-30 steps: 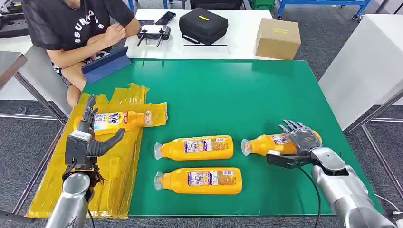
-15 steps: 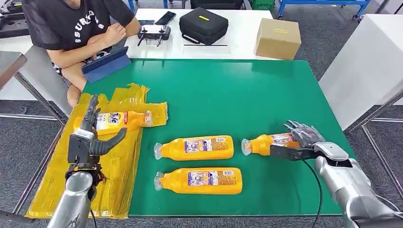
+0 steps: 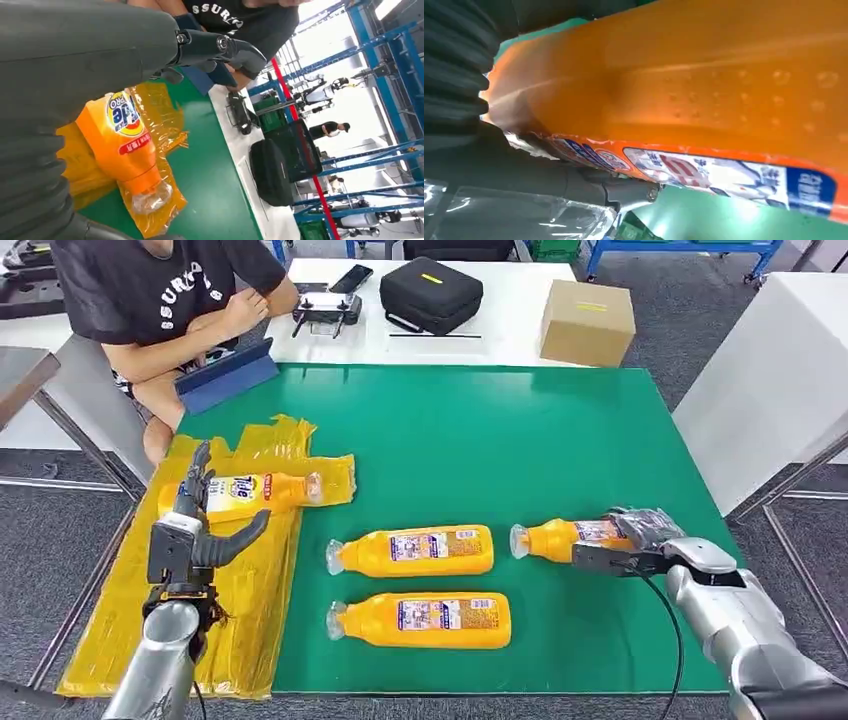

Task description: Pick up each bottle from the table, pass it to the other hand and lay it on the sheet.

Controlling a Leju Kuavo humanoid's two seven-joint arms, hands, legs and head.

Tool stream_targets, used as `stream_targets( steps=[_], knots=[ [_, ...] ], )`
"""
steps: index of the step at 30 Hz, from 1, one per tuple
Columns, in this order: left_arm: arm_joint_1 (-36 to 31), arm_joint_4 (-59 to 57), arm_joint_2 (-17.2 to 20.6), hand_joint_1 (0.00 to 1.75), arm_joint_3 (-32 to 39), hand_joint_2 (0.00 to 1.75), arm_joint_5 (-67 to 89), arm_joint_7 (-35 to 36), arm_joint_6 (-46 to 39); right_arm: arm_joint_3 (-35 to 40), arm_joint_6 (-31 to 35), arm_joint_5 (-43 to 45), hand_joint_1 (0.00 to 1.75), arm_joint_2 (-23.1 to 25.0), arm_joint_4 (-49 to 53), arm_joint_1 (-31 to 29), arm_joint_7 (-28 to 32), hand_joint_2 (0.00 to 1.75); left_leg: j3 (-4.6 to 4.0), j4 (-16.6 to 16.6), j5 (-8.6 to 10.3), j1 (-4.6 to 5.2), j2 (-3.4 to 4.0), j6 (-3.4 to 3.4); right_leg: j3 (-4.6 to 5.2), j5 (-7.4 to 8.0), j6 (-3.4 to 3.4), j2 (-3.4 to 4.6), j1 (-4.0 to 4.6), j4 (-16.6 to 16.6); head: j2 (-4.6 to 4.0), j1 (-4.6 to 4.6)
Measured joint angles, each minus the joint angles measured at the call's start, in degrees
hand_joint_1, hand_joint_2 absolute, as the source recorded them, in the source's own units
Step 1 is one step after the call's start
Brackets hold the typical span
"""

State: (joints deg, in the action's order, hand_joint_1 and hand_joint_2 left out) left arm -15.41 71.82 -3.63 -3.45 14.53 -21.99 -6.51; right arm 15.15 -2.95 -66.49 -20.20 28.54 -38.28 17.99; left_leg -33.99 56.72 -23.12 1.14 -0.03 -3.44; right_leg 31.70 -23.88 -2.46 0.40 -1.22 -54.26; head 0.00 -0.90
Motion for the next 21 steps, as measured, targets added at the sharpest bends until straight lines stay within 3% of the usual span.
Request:
stream_targets(
  steps=[12, 21],
  knots=[
    [0.0, 0.0, -0.1, 0.0, 0.0, 1.75, 0.0, 0.0, 0.0, 0.5, 0.5, 0.7, 1.75, 0.0, -0.5, -0.4, 0.1, 1.75, -0.02, 0.0, 0.0, 0.0, -0.01, 0.01, 0.0, 0.01, -0.03, -0.02, 0.01, 0.0, 0.0, 0.02],
    [1.6, 1.2, -0.2, 0.0, 0.1, 1.75, 1.1, 1.5, -0.8, -0.2, 15.7, 0.4, 1.75, 1.7, 5.1, 4.6, -8.2, 1.75, -0.25, 0.0, 0.05, 0.01, -0.09, 0.03, 0.09, 0.03, -0.05, -0.02, 0.0, 0.0, 0.0, 0.02]
  ],
)
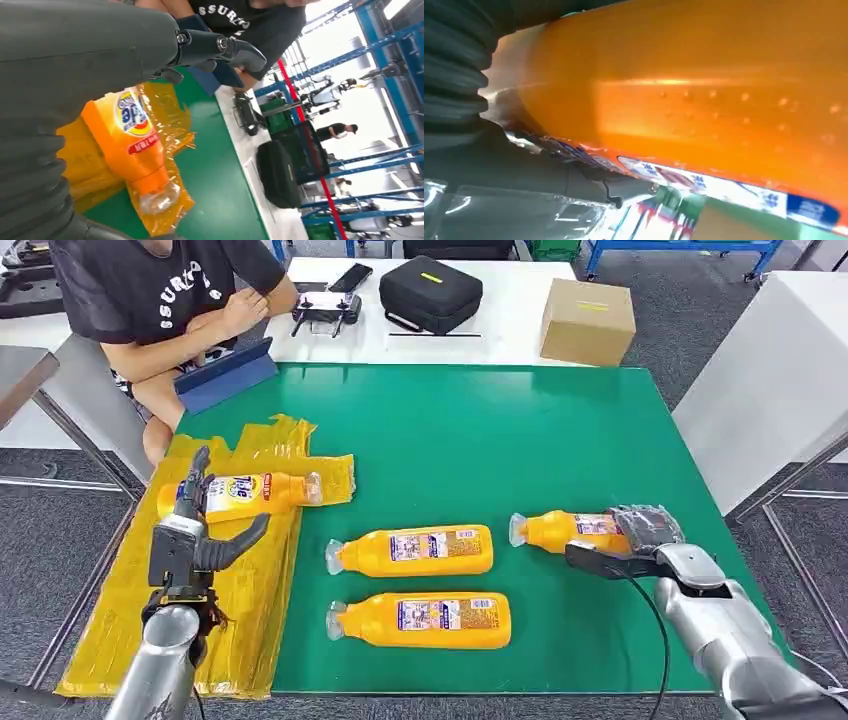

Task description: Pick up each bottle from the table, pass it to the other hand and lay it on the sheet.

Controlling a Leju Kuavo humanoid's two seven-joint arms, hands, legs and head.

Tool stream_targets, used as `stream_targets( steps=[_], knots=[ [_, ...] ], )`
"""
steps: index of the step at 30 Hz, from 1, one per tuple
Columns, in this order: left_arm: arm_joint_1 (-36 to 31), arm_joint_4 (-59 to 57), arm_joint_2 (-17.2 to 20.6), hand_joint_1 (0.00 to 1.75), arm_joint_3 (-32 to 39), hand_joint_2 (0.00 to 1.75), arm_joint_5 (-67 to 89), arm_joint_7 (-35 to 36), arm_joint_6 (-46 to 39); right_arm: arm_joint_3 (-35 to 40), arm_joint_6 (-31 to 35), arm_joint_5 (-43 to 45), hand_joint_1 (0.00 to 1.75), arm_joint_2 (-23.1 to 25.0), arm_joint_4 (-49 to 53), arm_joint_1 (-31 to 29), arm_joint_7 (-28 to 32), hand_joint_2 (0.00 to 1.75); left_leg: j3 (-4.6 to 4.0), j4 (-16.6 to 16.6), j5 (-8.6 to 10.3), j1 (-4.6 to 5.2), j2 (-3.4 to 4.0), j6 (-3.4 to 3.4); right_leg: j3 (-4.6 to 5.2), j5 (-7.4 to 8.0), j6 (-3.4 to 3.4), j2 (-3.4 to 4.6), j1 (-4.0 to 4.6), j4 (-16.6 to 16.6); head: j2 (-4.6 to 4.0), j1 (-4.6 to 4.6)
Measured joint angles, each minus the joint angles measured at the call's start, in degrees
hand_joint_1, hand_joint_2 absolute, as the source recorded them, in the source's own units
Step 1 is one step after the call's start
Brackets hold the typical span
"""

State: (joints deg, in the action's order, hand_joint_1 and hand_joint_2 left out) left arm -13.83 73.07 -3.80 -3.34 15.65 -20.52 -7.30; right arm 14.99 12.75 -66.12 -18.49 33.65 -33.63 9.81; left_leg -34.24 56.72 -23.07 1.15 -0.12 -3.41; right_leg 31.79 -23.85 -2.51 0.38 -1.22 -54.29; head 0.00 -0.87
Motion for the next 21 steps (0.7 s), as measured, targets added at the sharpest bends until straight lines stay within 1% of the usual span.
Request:
stream_targets(
  steps=[4, 9, 14, 19, 21],
  knots=[
    [1.8, 1.8, -0.3, 0.0, 0.0, 1.75, 0.6, 0.6, -0.1, -3.4, 3.3, 1.4, 1.75, 2.5, 10.7, 5.8, -3.6, 1.75, -0.17, 0.0, 0.05, -0.01, -0.17, -0.01, 0.14, -0.01, -0.03, -0.27, 0.01, 0.0, 0.0, -0.02],
    [2.6, 3.2, -0.7, 0.0, 0.0, 1.75, 1.3, 1.6, -0.5, -7.7, 6.9, 4.9, 1.75, 5.7, 22.7, 10.4, -4.0, 1.75, -0.49, 0.0, 0.05, -0.03, -0.28, 0.0, 0.43, -0.05, -0.01, -0.4, 0.03, 0.0, 0.0, 0.0],
    [2.7, 3.8, -1.0, 0.0, 0.0, 1.75, 1.8, 2.2, -1.0, -10.5, 11.3, 7.0, 1.75, 8.4, 31.3, 13.0, -4.4, 1.75, -0.64, 0.0, 0.05, -0.03, -0.28, 0.0, 0.6, -0.06, 0.01, -0.4, 0.02, 0.0, 0.0, 0.0],
    [3.1, 4.4, -1.3, 0.0, 0.0, 1.75, 2.2, 2.4, -1.7, -12.2, 16.8, 11.5, 1.75, 10.7, 37.6, 15.2, -2.3, 1.75, -0.68, 0.0, 0.05, -0.02, -0.28, 0.0, 0.62, -0.06, 0.0, -0.4, -0.01, 0.0, 0.0, -0.02],
    [3.4, 4.7, -1.4, 0.0, 0.0, 1.75, 2.3, 2.4, -1.8, -12.6, 17.4, 12.0, 1.75, 11.4, 39.2, 15.9, -1.9, 1.75, -0.68, 0.0, 0.05, -0.01, -0.28, 0.0, 0.63, -0.06, 0.0, -0.39, -0.01, 0.0, 0.0, -0.02]
  ],
)
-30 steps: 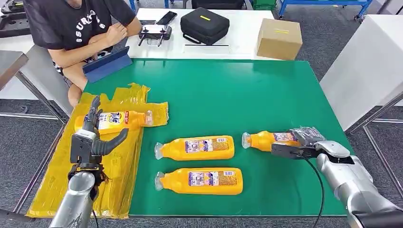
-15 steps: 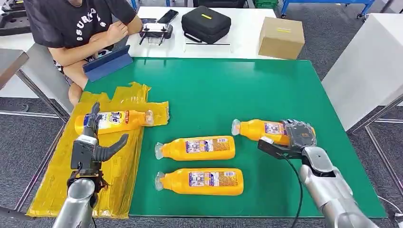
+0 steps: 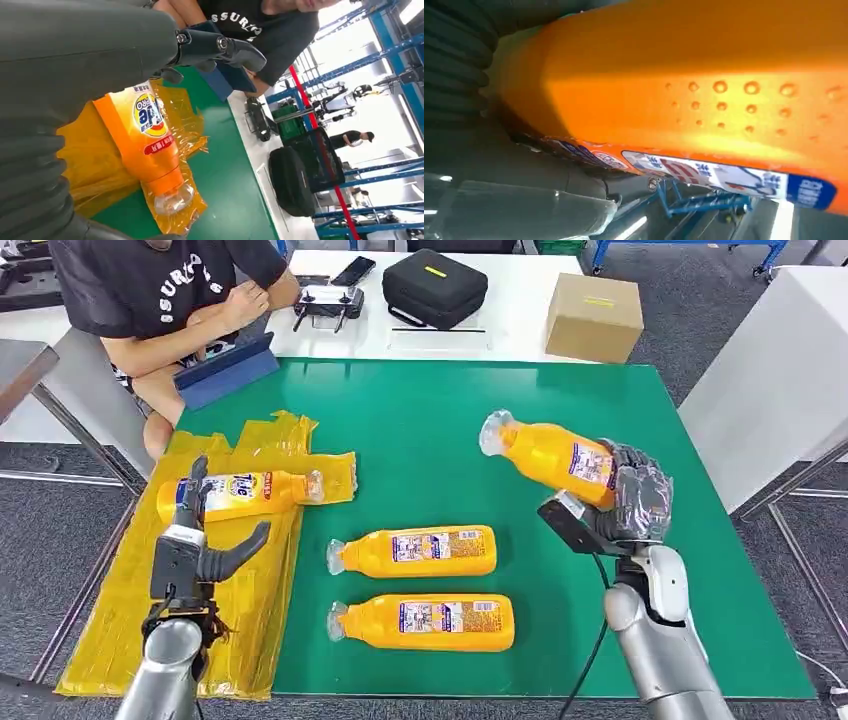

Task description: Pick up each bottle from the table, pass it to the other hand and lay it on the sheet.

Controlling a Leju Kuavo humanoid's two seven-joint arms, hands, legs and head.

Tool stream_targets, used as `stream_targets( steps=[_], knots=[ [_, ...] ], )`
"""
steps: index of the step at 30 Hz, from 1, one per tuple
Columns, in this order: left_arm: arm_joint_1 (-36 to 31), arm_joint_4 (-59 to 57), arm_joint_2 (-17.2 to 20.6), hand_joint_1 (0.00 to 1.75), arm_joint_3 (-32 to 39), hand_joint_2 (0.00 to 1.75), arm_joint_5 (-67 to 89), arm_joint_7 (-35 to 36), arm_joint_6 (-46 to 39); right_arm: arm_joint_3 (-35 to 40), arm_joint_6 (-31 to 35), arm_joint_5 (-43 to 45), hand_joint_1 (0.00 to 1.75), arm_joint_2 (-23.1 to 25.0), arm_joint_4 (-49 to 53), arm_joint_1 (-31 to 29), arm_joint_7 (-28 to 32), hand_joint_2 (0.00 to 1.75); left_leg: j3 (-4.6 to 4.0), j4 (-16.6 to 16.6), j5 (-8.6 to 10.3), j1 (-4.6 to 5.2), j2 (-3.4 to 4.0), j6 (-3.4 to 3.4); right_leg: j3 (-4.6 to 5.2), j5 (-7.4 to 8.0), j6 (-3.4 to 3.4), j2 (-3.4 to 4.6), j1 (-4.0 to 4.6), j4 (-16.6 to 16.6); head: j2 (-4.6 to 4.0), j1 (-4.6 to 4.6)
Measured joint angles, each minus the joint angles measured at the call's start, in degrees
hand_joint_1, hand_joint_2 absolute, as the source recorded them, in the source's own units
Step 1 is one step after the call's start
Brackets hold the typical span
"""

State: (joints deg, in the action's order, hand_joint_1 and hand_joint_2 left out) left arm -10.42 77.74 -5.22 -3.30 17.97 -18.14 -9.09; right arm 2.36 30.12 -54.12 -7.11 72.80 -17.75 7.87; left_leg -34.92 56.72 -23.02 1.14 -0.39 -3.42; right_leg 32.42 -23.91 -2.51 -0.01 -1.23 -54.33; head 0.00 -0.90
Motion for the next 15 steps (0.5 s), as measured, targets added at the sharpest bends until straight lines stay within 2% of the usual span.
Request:
stream_targets(
  steps=[6, 8, 9, 12, 15],
  knots=[
    [0.3, 0.4, -0.1, 0.0, 0.0, 1.75, 0.1, 0.0, 0.0, -0.6, 0.3, 2.8, 1.75, 1.2, 2.3, 1.2, 1.4, 1.75, -0.01, 0.0, 0.0, 0.0, 0.0, 0.0, 0.02, 0.0, 0.0, 0.0, 0.01, 0.0, 0.0, 0.02],
    [0.4, 0.4, -0.2, 0.0, 0.0, 1.75, 0.3, 0.0, -0.1, -0.7, 0.4, 9.5, 1.75, 2.0, 3.0, 1.5, 4.9, 1.75, -0.01, 0.0, 0.0, -0.01, 0.02, 0.0, 0.02, 0.0, 0.0, 0.0, 0.02, 0.0, 0.0, 0.02],
    [0.4, 0.4, -0.2, 0.0, 0.0, 1.75, 0.4, 0.0, -0.2, -0.7, -1.3, 15.9, 1.75, 2.6, 3.3, 1.5, 7.8, 1.75, -0.01, 0.0, 0.0, -0.01, 0.05, 0.0, 0.03, 0.0, 0.0, 0.01, 0.03, 0.0, 0.0, 0.02],
    [0.0, 0.3, -0.5, 0.0, -0.2, 1.75, 0.5, 0.0, 0.0, -0.7, -10.6, 34.4, 1.75, 4.4, 3.0, 1.3, 15.9, 1.75, -0.02, 0.0, 0.0, -0.02, 0.09, 0.01, 0.07, 0.0, 0.0, 0.02, 0.04, 0.0, 0.0, 0.0],
    [-0.4, 0.3, -0.5, 0.0, -0.9, 1.75, 0.5, -0.3, 0.1, -0.5, -15.6, 42.1, 1.75, 6.5, 1.2, 0.8, 20.8, 1.75, -0.02, 0.0, 0.01, -0.03, 0.08, 0.02, 0.07, 0.0, 0.0, 0.02, 0.05, 0.0, 0.0, 0.02]
  ],
)
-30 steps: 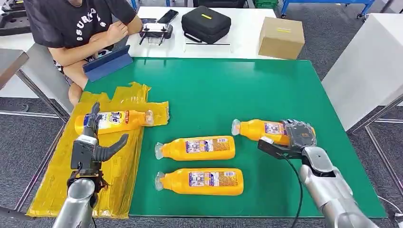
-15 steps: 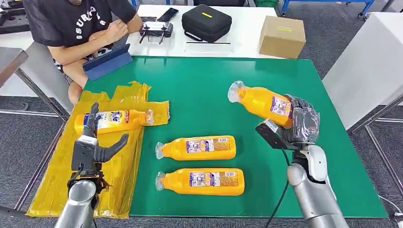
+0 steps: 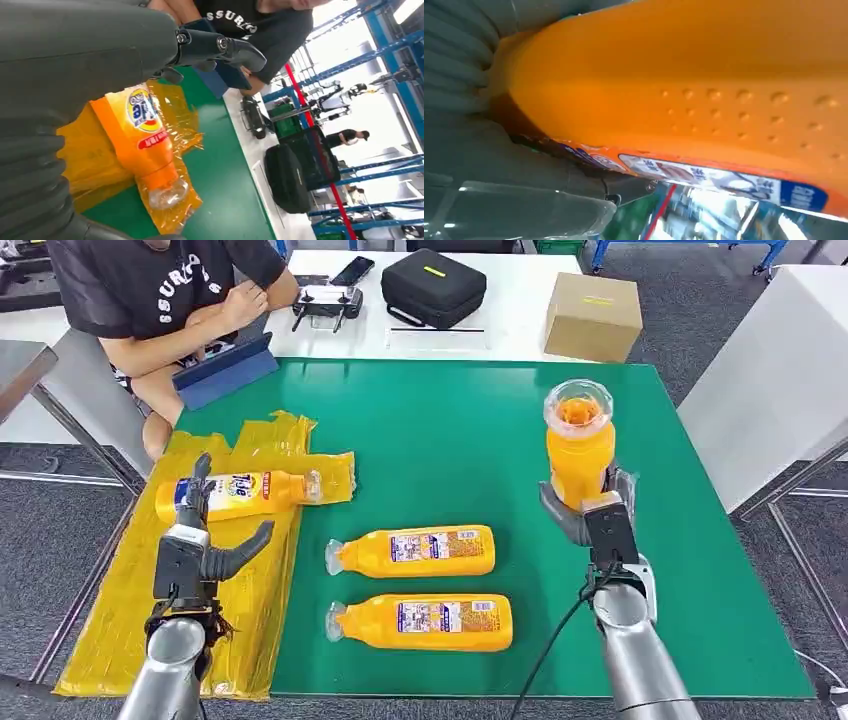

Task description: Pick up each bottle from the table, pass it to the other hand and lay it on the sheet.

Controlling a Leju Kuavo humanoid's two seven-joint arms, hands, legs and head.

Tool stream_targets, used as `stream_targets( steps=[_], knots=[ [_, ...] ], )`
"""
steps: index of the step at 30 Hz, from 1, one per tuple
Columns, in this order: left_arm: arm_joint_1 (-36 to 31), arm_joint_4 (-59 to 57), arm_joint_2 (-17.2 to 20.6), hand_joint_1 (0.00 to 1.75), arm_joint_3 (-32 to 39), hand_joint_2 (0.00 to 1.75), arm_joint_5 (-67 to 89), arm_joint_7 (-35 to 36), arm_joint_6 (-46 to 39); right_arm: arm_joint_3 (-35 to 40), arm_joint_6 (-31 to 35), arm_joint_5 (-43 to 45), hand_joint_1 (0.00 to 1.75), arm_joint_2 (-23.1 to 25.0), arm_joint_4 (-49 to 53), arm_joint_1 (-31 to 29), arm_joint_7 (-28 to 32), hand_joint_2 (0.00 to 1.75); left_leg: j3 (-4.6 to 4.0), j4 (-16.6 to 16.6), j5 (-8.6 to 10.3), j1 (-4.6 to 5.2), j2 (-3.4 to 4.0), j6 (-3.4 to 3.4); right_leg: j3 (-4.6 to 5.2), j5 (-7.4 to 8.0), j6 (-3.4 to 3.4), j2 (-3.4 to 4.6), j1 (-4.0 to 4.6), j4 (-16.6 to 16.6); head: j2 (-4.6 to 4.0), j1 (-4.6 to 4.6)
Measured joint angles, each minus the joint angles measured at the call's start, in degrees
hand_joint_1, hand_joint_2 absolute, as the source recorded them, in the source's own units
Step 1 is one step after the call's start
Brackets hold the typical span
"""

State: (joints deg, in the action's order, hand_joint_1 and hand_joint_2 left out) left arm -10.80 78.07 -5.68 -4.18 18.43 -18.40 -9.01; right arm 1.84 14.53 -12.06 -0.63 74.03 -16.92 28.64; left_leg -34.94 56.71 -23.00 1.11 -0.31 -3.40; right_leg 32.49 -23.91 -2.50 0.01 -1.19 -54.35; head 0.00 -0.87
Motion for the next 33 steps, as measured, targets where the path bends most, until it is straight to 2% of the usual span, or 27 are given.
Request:
stream_targets(
  steps=[10, 16, 22, 33],
  knots=[
    [-0.8, 1.1, 0.0, 0.0, -6.2, 1.75, -1.1, -0.3, 1.2, 6.0, -9.0, 8.3, 1.75, 5.8, -14.0, -5.4, 3.6, 1.75, -0.03, 0.0, 0.02, 0.01, -0.02, 0.02, 0.01, 0.0, 0.0, 0.0, -0.02, 0.0, 0.0, -0.02],
    [-0.8, 2.1, 0.0, 0.0, -8.5, 1.75, -1.2, -0.4, 1.6, 8.7, -9.9, 8.8, 1.75, 7.8, -19.1, -8.0, 3.8, 1.75, -0.06, 0.0, 0.02, 0.0, -0.06, 0.02, 0.03, 0.0, 0.0, -0.03, -0.02, 0.0, 0.0, -0.02],
    [-0.9, 3.4, 0.0, 0.0, -10.9, 1.75, -1.5, -0.4, 2.5, 11.3, -13.4, 10.4, 1.75, 9.3, -22.8, -10.3, 4.4, 1.75, -0.08, 0.0, 0.02, 0.01, -0.03, 0.02, 0.05, 0.01, 0.0, -0.01, -0.02, 0.0, 0.0, 0.0],
    [-2.0, 4.7, 0.0, 0.0, -13.0, 1.75, -2.3, 1.2, 4.8, 14.9, -13.1, 10.3, 1.75, 11.3, -25.7, -13.8, 5.1, 1.75, -0.11, 0.0, 0.04, 0.01, -0.01, 0.02, 0.09, 0.01, 0.0, 0.0, -0.03, 0.0, 0.0, -0.02]
  ],
)
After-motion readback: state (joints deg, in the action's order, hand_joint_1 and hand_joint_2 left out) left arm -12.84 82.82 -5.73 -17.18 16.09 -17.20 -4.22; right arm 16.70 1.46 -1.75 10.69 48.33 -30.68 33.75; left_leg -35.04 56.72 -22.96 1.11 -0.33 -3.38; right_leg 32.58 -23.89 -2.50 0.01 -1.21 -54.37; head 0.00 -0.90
